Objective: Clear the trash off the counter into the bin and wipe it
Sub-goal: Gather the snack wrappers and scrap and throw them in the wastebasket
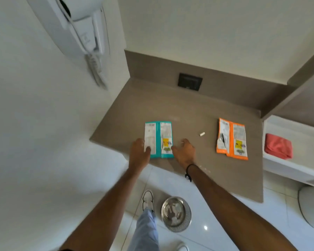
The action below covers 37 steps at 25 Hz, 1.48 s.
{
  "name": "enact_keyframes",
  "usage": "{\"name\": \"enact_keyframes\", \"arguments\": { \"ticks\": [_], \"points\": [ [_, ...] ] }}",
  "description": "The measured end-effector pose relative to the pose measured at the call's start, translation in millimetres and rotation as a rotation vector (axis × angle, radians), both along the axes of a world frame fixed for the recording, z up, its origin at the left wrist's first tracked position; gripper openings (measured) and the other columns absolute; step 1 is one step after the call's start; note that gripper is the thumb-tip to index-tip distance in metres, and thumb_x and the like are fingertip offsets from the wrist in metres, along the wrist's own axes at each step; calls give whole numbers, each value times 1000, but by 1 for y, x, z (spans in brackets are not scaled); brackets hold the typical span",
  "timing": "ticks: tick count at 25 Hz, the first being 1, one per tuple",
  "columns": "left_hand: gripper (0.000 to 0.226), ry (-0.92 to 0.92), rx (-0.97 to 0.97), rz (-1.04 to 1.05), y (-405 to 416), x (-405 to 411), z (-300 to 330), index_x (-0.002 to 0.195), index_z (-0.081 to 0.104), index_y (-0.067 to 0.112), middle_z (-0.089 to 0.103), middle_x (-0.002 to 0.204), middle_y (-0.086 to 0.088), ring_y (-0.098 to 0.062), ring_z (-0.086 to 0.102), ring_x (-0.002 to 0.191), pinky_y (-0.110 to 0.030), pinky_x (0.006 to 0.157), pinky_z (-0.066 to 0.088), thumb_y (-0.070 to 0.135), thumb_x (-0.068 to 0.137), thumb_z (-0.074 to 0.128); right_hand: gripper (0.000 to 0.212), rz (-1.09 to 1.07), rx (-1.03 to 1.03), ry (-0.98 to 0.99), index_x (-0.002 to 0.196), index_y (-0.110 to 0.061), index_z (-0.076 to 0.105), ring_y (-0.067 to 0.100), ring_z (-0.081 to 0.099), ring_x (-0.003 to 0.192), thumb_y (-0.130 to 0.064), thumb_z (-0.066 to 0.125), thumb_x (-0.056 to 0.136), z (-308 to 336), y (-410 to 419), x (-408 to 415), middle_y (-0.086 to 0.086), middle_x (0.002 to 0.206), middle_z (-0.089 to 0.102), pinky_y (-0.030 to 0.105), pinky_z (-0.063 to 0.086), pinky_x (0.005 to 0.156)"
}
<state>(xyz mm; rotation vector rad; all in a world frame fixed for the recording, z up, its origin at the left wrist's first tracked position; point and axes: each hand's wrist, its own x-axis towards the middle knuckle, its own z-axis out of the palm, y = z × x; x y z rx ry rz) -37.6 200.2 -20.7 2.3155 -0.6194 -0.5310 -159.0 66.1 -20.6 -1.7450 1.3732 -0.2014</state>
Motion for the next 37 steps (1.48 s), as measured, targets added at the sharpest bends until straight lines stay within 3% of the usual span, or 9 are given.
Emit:
{"name": "enact_keyframes", "arguments": {
  "ticks": [4, 11, 16, 21, 25, 27, 29, 33, 37],
  "points": [
    [35, 95, 132, -14, -40, 41, -22, 116, 58, 3, 69, 118, -16, -33, 69, 109, -44, 90, 60, 24, 91, 70, 22, 137, 25, 220, 90, -11, 63, 18, 66, 73, -32, 66, 83, -18, -23, 50, 8, 99, 76, 21, 49, 54],
    [6, 669, -9, 165, -91, 78, -32, 87, 73, 11, 77, 108, -23, -19, 68, 64, -24, 56, 54, 5, 85, 75, 16, -74, 599, -13, 91, -14, 75, 13, 46, 43, -25, 64, 88, -16, -49, 85, 5, 63, 62, 20, 31, 41],
    [6, 814, -67, 79, -112, 86, -18, 95, 75, 13, 77, 100, -15, -22, 72, 70, -27, 64, 57, 12, 90, 72, 27, -117, 885, -204, 115, -23, 71, 16, 66, 92, -25, 62, 90, 3, -69, 83, -2, 96, 72, 35, 52, 81],
    [20, 861, -190, 19, -159, 72, 3, 109, 69, 9, 75, 104, -15, -31, 70, 82, -42, 84, 55, 8, 90, 73, 28, -182, 968, -458, 113, -24, 69, 19, 70, 101, -22, 64, 85, 23, -112, 55, -1, 103, 74, 43, 51, 100],
    [18, 862, -224, -36, -210, 19, 14, 110, 71, 5, 77, 105, -15, -29, 72, 85, -34, 72, 59, 5, 92, 71, 17, -302, 901, -549, 105, -11, 67, 20, 72, 73, -13, 60, 90, 37, -169, 1, 8, 90, 75, 35, 61, 74],
    [11, 797, -191, -35, -233, -21, 14, 102, 71, 11, 79, 100, -7, -23, 75, 81, -28, 62, 59, 6, 93, 71, 19, -352, 758, -496, 107, -2, 67, 31, 72, 82, -7, 61, 89, 42, -204, -48, 22, 103, 76, 46, 60, 84],
    [12, 673, -130, -48, -252, -59, 11, 86, 68, 16, 78, 90, -8, -16, 72, 68, -24, 54, 55, 5, 92, 70, 19, -358, 558, -351, 105, 4, 68, 37, 68, 89, -3, 64, 88, 39, -235, -99, 30, 111, 71, 51, 56, 89],
    [15, 429, -16, -139, -279, -129, -3, 76, 66, 14, 80, 85, -10, -22, 75, 68, -39, 67, 64, 4, 86, 67, 8, -253, 391, -131, 83, -3, 65, 29, 72, 76, -3, 73, 84, 20, -267, -169, 16, 89, 75, 27, 60, 61],
    [19, 192, 161, -182, -289, -160, -13, 69, 57, 19, 79, 91, -9, -29, 78, 78, -44, 64, 66, 7, 85, 59, 22, 24, 25, 287, 94, -7, 68, 24, 72, 86, -25, 70, 81, 3, -280, -187, 6, 95, 74, 35, 61, 74]
  ]
}}
